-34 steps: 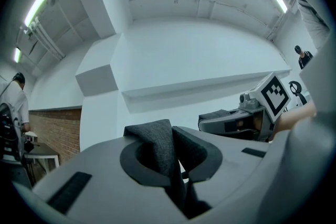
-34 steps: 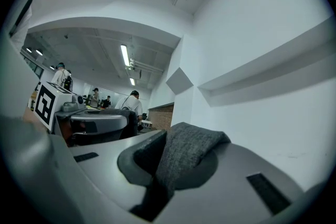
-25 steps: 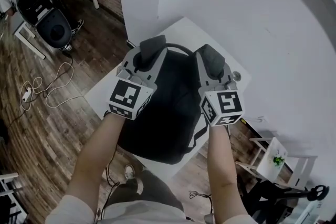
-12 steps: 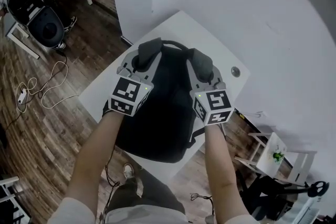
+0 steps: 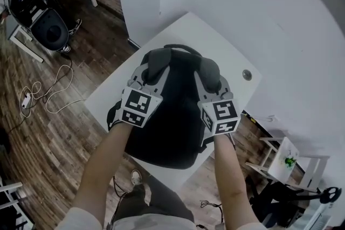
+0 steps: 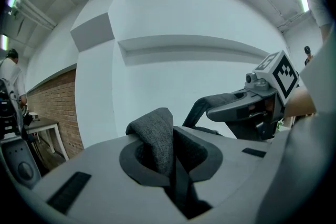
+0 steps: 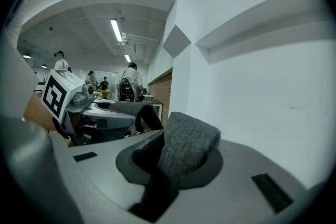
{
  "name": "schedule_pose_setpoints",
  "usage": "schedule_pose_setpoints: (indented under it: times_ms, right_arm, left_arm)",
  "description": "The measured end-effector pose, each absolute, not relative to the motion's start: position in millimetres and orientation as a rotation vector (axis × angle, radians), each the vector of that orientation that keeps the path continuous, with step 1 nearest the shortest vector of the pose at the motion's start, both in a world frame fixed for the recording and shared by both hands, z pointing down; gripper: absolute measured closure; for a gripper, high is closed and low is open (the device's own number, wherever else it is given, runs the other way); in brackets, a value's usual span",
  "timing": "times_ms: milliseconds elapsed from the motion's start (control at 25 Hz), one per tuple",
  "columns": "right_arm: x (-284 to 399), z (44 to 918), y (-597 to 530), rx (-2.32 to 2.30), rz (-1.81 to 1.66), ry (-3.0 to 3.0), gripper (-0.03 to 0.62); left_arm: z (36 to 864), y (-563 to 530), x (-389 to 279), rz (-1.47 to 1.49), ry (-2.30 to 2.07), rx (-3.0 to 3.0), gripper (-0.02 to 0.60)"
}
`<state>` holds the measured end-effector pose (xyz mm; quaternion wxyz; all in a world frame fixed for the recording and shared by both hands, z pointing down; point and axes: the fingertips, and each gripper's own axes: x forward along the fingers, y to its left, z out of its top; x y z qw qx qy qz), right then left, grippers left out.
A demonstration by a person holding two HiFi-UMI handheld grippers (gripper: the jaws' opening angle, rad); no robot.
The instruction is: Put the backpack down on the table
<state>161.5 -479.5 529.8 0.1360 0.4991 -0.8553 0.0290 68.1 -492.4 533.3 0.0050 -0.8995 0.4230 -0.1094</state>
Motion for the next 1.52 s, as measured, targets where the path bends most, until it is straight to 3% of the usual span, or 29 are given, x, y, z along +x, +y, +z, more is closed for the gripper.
schedule_pose_setpoints:
  times_ms: [1120, 1320, 1520]
  right_arm:
    - [164, 611, -411, 1.34, 0.289, -2.258, 0.411]
    - [164, 615, -396, 1.326, 0.273, -2.225, 0.359]
    - [171, 617, -385, 1.329, 0.282, -2.197, 0.347]
  left_arm:
    - [599, -439, 44, -0.632, 1.358, -2.889, 0.525]
    - [605, -428, 40, -0.676, 1.371, -2.92, 0.475]
    - [607, -418, 48, -0.726, 1.283, -2.984, 0.327]
